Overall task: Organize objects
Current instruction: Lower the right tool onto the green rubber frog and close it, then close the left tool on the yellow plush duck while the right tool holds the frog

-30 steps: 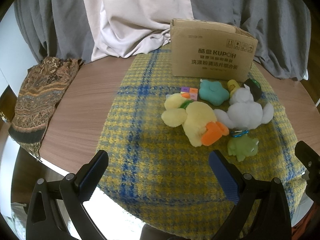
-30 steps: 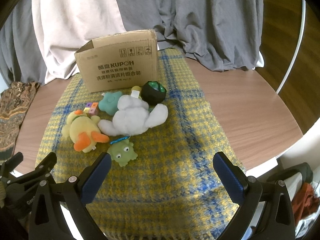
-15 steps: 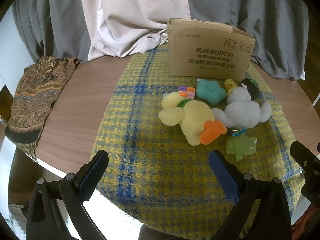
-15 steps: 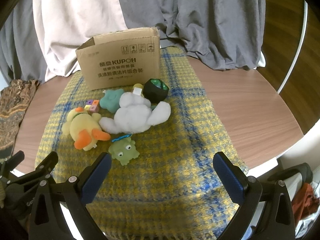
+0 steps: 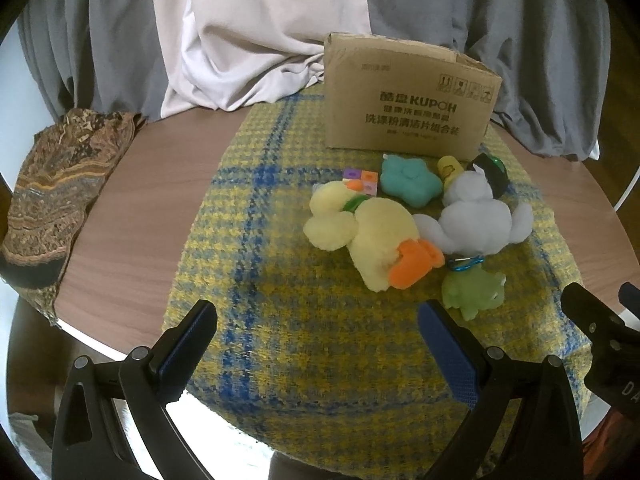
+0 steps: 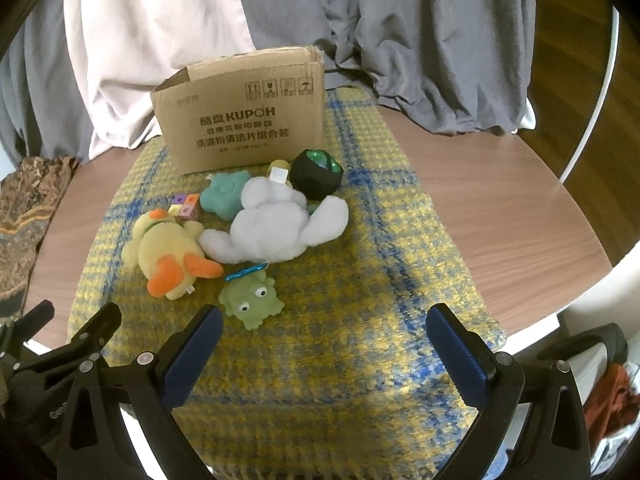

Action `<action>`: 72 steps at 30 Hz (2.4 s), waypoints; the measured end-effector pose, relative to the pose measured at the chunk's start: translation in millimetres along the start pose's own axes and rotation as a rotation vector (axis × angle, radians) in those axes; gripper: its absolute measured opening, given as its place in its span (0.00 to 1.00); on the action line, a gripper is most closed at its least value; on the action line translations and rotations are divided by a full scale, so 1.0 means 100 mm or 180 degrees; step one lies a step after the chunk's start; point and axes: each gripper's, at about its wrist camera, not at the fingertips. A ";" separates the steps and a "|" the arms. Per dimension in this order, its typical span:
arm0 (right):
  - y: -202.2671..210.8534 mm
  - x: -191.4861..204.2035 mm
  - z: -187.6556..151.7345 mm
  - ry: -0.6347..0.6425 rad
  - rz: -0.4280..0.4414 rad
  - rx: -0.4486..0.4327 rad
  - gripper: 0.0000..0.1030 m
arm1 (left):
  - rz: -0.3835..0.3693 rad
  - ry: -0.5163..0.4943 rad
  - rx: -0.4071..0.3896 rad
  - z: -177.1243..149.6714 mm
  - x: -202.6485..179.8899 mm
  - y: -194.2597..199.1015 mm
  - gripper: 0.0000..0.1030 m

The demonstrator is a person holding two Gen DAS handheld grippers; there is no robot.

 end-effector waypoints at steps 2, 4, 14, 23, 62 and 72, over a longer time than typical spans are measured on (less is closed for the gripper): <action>-0.04 0.01 0.00 0.0005 0.0000 0.0019 0.99 | 0.0017 0.0023 0.0001 -0.01 0.02 -0.03 0.99; -0.09 0.03 0.00 0.0008 0.0006 0.0038 0.99 | 0.0032 0.0043 0.0008 -0.03 0.05 -0.08 0.99; -0.45 0.19 -0.02 0.0077 0.0099 0.0131 0.99 | 0.0132 0.0126 0.0135 -0.07 0.17 -0.42 0.99; -0.82 0.36 -0.02 0.0220 0.0164 0.0250 0.99 | 0.0173 0.0150 0.0262 -0.09 0.22 -0.65 0.99; -0.50 -0.22 0.02 -0.0104 0.0099 -0.0042 0.54 | -0.0294 -0.0032 0.0133 0.21 -0.45 -0.62 0.99; -0.55 -0.27 0.02 -0.0127 0.0122 -0.0014 0.54 | -0.0366 0.0046 0.0149 0.31 -0.55 -0.80 0.96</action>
Point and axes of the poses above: each gripper's, at about its wrist camera, not at the fingertips, and y roughly against the way its jaws point, x to its left, z to its top, and after that the axes turned 8 degrees about z, right-handed
